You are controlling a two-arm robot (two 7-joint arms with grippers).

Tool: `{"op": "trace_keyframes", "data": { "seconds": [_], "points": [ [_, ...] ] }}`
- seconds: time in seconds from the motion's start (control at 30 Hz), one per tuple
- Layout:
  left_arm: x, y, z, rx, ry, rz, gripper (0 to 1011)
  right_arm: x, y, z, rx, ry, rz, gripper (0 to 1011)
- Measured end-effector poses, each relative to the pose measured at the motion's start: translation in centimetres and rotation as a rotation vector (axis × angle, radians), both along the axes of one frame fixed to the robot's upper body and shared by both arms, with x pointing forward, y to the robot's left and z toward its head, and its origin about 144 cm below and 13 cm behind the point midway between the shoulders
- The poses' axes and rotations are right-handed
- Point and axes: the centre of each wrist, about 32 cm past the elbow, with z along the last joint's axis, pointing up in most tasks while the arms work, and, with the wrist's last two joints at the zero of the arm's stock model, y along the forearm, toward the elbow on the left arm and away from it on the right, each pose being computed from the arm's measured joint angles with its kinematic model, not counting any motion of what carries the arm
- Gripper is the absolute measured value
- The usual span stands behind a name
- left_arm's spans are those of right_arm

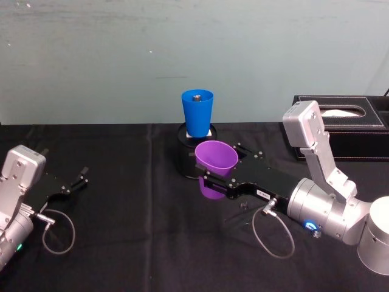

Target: Pick up one cup with a gripper and tap it against the other cup.

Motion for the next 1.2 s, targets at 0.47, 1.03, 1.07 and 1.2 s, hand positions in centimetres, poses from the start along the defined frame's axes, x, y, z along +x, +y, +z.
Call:
{"op": "trace_keyframes", "data": {
  "seconds": [0.47, 1.03, 1.07, 1.2],
  "points": [
    [0.00, 0.00, 0.00, 0.000, 0.000, 0.000, 1000, 0.00, 0.00, 0.00, 0.000, 0.000, 0.000, 731],
    [0.00, 0.00, 0.00, 0.000, 0.000, 0.000, 1000, 0.00, 0.00, 0.00, 0.000, 0.000, 0.000, 731],
    [0.00, 0.00, 0.00, 0.000, 0.000, 0.000, 1000, 0.00, 0.00, 0.00, 0.000, 0.000, 0.000, 731],
    [0.00, 0.00, 0.00, 0.000, 0.000, 0.000, 1000, 0.00, 0.00, 0.00, 0.000, 0.000, 0.000, 731]
  ]
}}
